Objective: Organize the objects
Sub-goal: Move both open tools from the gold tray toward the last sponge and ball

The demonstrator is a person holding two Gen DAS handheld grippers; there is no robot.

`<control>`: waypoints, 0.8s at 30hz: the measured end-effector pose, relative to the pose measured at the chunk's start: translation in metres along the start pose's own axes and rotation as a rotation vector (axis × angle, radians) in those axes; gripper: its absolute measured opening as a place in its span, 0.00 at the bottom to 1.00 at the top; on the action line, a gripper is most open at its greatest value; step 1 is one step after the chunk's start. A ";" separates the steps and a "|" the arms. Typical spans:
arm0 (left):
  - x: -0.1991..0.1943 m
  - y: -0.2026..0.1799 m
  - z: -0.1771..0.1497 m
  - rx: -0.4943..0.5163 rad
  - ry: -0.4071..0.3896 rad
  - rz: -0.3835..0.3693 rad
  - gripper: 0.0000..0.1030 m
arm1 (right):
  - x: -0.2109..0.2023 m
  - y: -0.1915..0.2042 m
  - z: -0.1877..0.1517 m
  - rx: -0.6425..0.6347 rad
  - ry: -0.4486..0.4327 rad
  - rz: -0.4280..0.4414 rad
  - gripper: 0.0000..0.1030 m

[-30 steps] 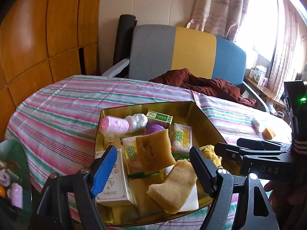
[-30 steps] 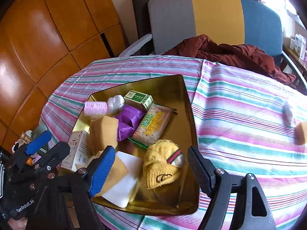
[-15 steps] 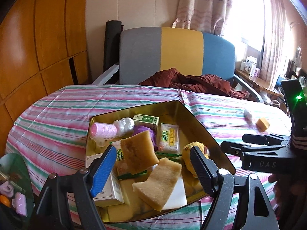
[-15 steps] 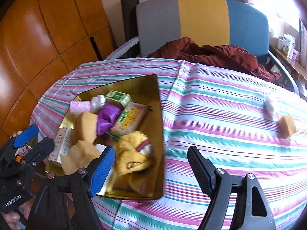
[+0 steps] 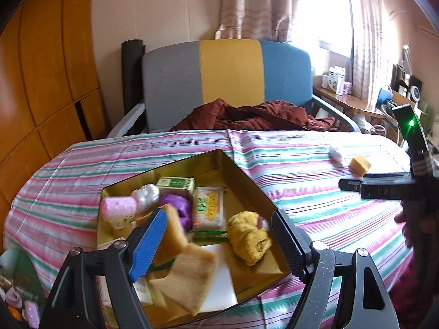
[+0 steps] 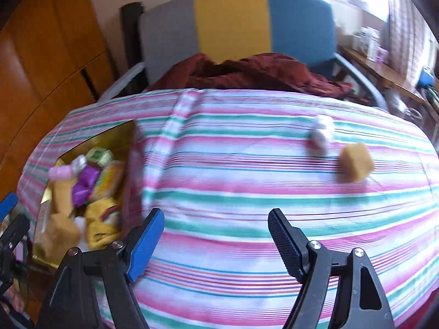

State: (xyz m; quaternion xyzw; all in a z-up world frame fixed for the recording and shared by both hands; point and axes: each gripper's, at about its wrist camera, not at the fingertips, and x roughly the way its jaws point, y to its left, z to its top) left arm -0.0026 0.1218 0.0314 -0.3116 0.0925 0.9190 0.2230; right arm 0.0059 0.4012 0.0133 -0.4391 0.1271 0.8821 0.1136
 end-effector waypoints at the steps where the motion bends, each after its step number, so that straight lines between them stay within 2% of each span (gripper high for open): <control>1: 0.002 -0.005 0.002 0.011 0.001 -0.009 0.77 | -0.001 -0.011 0.003 0.018 -0.001 -0.012 0.77; 12: 0.021 -0.052 0.016 0.096 0.017 -0.093 0.77 | -0.009 -0.101 0.022 0.172 -0.005 -0.117 0.77; 24: 0.053 -0.094 0.024 0.176 0.064 -0.136 0.77 | 0.020 -0.166 0.035 0.247 0.062 -0.190 0.77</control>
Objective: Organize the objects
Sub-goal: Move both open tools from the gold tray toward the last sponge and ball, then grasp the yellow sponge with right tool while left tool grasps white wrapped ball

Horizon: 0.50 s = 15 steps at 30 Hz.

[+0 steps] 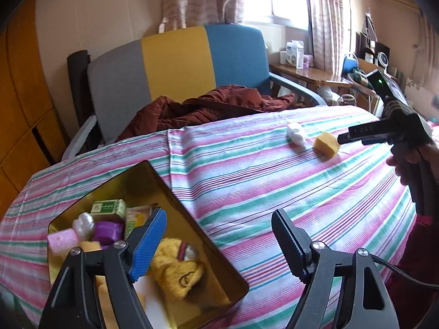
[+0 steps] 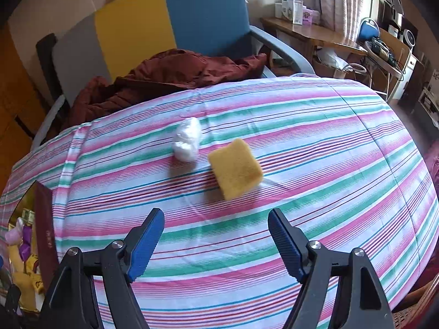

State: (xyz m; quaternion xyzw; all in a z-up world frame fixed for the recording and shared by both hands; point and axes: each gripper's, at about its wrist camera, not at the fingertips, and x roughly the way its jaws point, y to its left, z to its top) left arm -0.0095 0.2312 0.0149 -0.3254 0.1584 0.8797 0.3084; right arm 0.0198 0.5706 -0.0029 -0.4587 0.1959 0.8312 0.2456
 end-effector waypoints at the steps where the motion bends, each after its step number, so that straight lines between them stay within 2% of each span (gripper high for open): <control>1: 0.004 -0.003 0.002 0.005 0.005 -0.004 0.77 | 0.004 -0.003 0.003 0.002 0.006 -0.004 0.77; 8: 0.029 -0.018 0.012 0.024 0.043 -0.029 0.77 | 0.027 -0.015 0.021 -0.006 0.008 0.009 0.77; 11: 0.039 -0.024 0.015 0.034 0.060 -0.035 0.77 | 0.038 -0.021 0.022 0.010 0.001 0.029 0.82; 15: 0.054 -0.032 0.018 0.034 0.095 -0.052 0.77 | 0.053 -0.033 0.021 0.061 0.041 0.055 0.82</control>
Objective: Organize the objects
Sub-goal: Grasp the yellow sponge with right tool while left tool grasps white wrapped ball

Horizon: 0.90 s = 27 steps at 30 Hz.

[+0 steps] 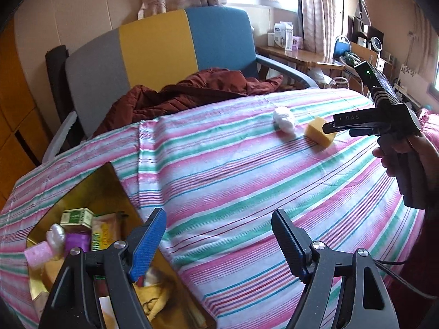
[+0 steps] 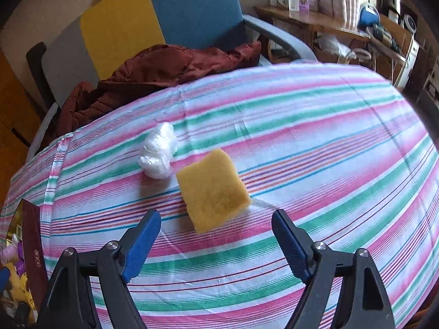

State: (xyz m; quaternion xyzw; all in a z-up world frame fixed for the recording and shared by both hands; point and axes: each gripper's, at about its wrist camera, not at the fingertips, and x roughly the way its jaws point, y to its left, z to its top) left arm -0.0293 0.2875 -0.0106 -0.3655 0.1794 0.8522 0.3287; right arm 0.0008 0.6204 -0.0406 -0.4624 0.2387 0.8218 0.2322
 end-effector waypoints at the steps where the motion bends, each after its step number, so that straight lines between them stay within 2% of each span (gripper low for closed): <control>1: 0.004 -0.001 0.001 -0.003 0.008 -0.006 0.77 | 0.000 -0.002 0.002 0.010 -0.008 0.009 0.82; 6: 0.020 -0.009 0.004 -0.029 0.057 -0.050 0.77 | 0.006 -0.005 0.006 0.035 -0.005 0.025 0.83; 13: 0.036 -0.012 0.008 -0.060 0.112 -0.089 0.77 | 0.022 0.005 0.013 -0.022 -0.008 -0.026 0.83; 18: 0.043 -0.012 0.016 -0.077 0.131 -0.101 0.77 | 0.035 0.017 0.014 -0.113 0.002 -0.084 0.82; 21: 0.048 -0.010 0.021 -0.106 0.147 -0.113 0.77 | 0.036 0.020 0.013 -0.139 0.006 -0.077 0.57; 27: 0.051 -0.015 0.025 -0.107 0.153 -0.082 0.77 | 0.016 0.007 0.017 -0.077 -0.035 -0.032 0.54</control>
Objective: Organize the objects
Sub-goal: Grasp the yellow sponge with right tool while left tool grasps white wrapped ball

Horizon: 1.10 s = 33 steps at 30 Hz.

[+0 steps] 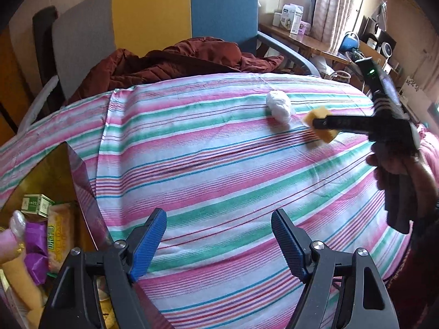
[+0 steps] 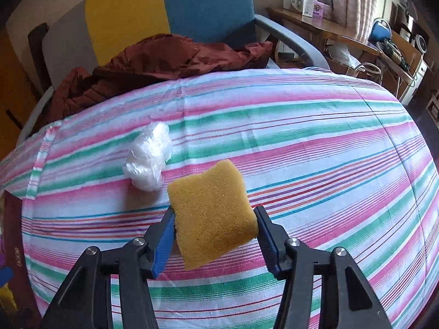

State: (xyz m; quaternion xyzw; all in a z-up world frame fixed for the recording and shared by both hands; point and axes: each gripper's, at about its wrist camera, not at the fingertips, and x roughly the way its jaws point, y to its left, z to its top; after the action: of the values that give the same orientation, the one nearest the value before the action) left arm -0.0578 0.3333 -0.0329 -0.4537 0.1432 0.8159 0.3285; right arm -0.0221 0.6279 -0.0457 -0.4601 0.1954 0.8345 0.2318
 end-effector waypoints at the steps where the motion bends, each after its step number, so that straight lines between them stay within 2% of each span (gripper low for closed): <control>1: -0.001 -0.002 0.000 0.009 -0.007 0.010 0.76 | -0.004 -0.003 0.000 0.013 -0.012 0.006 0.54; 8: -0.016 -0.020 0.000 0.068 -0.056 0.072 0.76 | -0.026 -0.010 0.002 0.052 -0.069 0.034 0.54; 18: -0.022 -0.059 0.020 0.176 -0.118 0.101 0.73 | -0.044 -0.019 0.006 0.098 -0.129 0.064 0.54; 27: 0.019 -0.084 0.049 0.227 -0.105 0.083 0.71 | -0.048 -0.034 0.006 0.162 -0.134 0.058 0.54; 33: 0.062 -0.082 0.079 0.161 -0.042 0.019 0.69 | -0.043 -0.038 0.006 0.189 -0.108 0.048 0.54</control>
State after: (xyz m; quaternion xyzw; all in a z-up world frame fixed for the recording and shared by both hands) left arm -0.0775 0.4618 -0.0363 -0.4071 0.2057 0.8142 0.3592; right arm 0.0157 0.6536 -0.0105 -0.3859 0.2717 0.8411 0.2643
